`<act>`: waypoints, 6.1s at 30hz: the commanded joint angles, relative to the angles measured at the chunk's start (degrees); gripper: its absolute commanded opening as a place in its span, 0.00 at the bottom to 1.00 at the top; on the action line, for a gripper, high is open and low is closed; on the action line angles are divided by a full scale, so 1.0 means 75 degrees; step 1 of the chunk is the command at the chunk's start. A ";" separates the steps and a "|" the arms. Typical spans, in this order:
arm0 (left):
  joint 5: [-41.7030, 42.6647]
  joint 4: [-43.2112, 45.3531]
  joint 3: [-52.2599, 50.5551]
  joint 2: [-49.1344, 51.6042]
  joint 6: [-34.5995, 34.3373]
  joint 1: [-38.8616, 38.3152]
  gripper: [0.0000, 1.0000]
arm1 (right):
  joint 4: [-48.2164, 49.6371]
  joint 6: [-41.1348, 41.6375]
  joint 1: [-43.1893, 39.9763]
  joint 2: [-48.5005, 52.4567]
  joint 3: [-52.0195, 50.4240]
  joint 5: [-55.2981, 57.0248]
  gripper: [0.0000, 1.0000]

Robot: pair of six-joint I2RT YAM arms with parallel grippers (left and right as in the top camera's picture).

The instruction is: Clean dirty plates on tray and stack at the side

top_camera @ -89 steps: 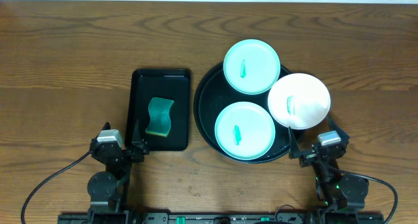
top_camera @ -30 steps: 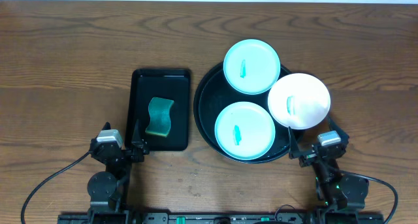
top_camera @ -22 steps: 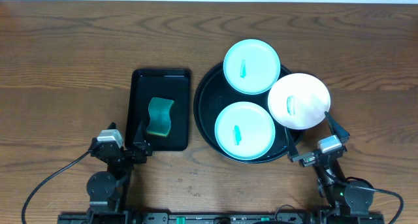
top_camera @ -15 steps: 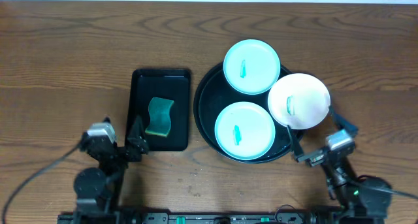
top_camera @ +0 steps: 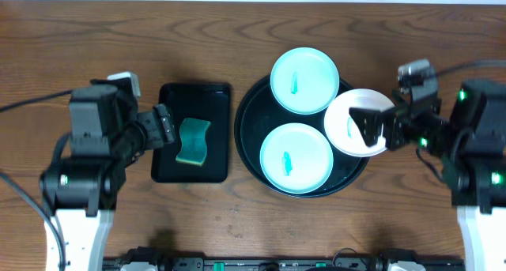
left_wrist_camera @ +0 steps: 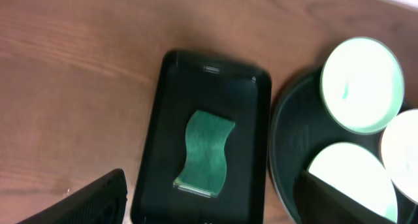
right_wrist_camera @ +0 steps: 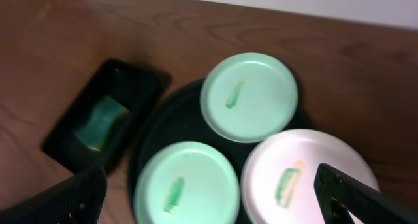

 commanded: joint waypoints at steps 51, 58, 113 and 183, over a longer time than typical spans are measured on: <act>-0.0737 0.0880 -0.0085 0.6464 -0.0294 -0.1078 0.34 | 0.0181 0.2614 0.2530 0.2792 -0.2713 0.2967 0.58; -0.0740 0.0405 0.0356 0.6239 -0.0294 -0.1078 0.15 | 0.0204 0.3235 0.2439 0.2792 -0.2713 0.3232 0.58; 0.0449 -0.0697 0.1058 0.4083 -0.0402 -0.1078 0.07 | 0.1848 0.3722 0.2465 0.4960 -0.2751 0.2818 0.15; 0.4520 0.3337 0.0501 0.7851 -0.1938 -0.5222 0.07 | 0.1772 0.4607 0.2530 0.5129 -0.2751 0.3142 0.01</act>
